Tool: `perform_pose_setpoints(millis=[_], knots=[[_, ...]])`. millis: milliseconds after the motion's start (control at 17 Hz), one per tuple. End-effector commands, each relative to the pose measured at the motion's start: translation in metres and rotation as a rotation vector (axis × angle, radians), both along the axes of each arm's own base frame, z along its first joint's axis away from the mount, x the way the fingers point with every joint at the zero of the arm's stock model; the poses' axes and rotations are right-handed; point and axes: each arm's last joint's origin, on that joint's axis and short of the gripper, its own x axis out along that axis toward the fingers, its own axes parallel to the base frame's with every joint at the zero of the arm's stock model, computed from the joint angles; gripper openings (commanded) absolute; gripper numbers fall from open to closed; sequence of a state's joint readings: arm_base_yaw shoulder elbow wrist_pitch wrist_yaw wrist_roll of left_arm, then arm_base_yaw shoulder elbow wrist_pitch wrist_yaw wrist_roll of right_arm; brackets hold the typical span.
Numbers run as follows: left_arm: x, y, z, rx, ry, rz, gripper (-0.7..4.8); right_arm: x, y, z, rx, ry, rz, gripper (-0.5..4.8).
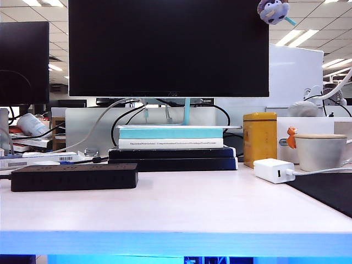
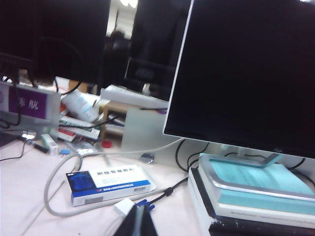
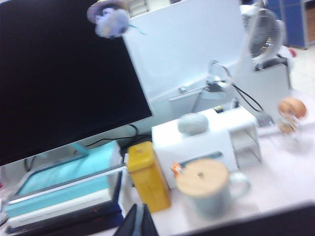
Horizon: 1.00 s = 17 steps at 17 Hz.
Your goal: Plug the white charger into the left socket.
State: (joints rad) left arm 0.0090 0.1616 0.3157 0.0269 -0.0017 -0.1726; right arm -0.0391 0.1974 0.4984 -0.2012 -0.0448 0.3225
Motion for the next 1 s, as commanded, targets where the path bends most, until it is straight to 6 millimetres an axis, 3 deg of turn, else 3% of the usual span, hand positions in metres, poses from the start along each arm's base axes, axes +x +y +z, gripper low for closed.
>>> perform_pose_setpoints(millis=[59,235,293,411,469,587,704,763,821,880,997], knots=[[0.014,0.0,0.038,0.022,0.009,-0.003,-0.06,0.018,0.001,0.044,-0.05,0.004,0.053,-0.02],[0.045,-0.003,0.085,0.11,0.035,-0.115,-0.06,0.065,0.001,0.078,-0.047,0.208,0.134,-0.02],[0.053,-0.004,0.095,0.134,0.032,-0.154,-0.06,0.078,0.002,0.083,-0.06,0.257,0.166,-0.02],[0.077,-0.01,0.123,0.169,0.03,-0.355,-0.06,0.122,0.003,0.09,-0.075,0.39,0.26,-0.02],[0.083,-0.011,0.131,0.175,0.031,-0.409,-0.06,0.138,0.005,0.089,-0.069,0.443,0.278,-0.02],[0.097,-0.014,0.15,0.19,0.004,-0.495,-0.06,0.19,0.024,0.066,-0.06,0.657,0.361,-0.02],[0.098,-0.015,0.153,0.195,-0.016,-0.492,-0.06,0.215,0.044,0.039,-0.075,0.769,0.414,0.03],[0.097,-0.014,0.155,0.196,-0.02,-0.49,-0.06,0.225,0.055,0.024,-0.087,0.828,0.434,0.77],[0.097,-0.015,0.156,0.198,-0.024,-0.5,-0.06,0.237,0.066,0.003,-0.115,0.896,0.465,3.11],[0.097,-0.016,0.156,0.198,-0.025,-0.502,-0.06,0.244,0.074,-0.009,-0.132,0.935,0.484,4.19],[0.097,-0.016,0.156,0.197,-0.026,-0.505,-0.06,0.257,0.086,-0.04,-0.228,1.024,0.479,4.65]])
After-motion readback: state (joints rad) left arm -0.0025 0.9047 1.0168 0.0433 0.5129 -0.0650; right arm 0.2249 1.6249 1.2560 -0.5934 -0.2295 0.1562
